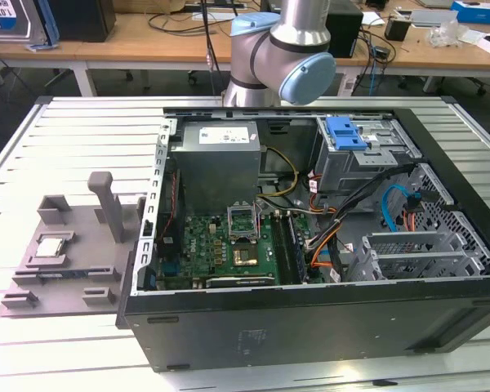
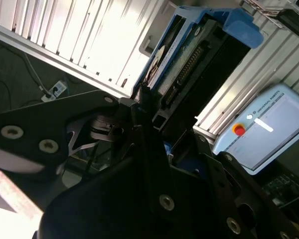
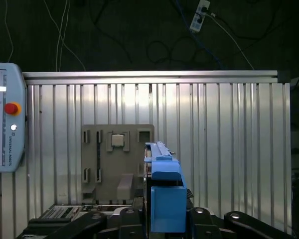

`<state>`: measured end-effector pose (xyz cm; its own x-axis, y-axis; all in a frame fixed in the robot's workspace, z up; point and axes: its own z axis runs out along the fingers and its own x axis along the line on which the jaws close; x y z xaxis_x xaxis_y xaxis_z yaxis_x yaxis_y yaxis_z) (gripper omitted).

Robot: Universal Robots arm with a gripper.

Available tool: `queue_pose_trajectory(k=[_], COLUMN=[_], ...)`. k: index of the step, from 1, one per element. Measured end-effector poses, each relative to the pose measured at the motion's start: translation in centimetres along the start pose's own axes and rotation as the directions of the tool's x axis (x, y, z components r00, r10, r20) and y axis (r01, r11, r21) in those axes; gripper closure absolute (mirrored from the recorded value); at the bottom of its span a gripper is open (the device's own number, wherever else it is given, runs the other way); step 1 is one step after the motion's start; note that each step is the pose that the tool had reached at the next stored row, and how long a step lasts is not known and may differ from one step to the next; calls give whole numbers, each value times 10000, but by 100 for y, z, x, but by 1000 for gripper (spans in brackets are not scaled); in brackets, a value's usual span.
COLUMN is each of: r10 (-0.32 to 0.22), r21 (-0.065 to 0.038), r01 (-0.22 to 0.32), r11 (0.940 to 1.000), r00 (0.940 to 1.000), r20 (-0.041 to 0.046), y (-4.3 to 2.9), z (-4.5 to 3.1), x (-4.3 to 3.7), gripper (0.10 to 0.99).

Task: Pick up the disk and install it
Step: 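Pick up the disk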

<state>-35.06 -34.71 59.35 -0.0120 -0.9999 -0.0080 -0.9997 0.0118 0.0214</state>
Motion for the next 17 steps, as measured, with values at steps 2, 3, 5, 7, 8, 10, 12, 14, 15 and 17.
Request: queue_pose_trajectory(k=[2,3,5,7,8,10,12,14,15,17], r10=[1,-2,-4,-2,-4,-6,-5,-4,-3,-4], r21=[0,-1,-1,-2,-1,-2,-2,-11,-12,-22], r01=[-1,2,4,2,4,6,5,4,3,4], r11=[10000,10000,10000,10000,10000,10000,10000,10000,10000,10000], r00=[10000,10000,9999,9999,9998,9998,9998,9998,9998,9998], r20=[47,81,155,170,183,188,189,189,190,187], y=[1,0,0,0,0,-8,-55,-203,-232,-330], z=[-5,-5,-5,-5,-5,-5,-6,-7,-3,28], x=[-1,0,0,-1,0,1,-1,-3,-3,-4], gripper=[722,722,722,722,722,722,722,722,722,722])
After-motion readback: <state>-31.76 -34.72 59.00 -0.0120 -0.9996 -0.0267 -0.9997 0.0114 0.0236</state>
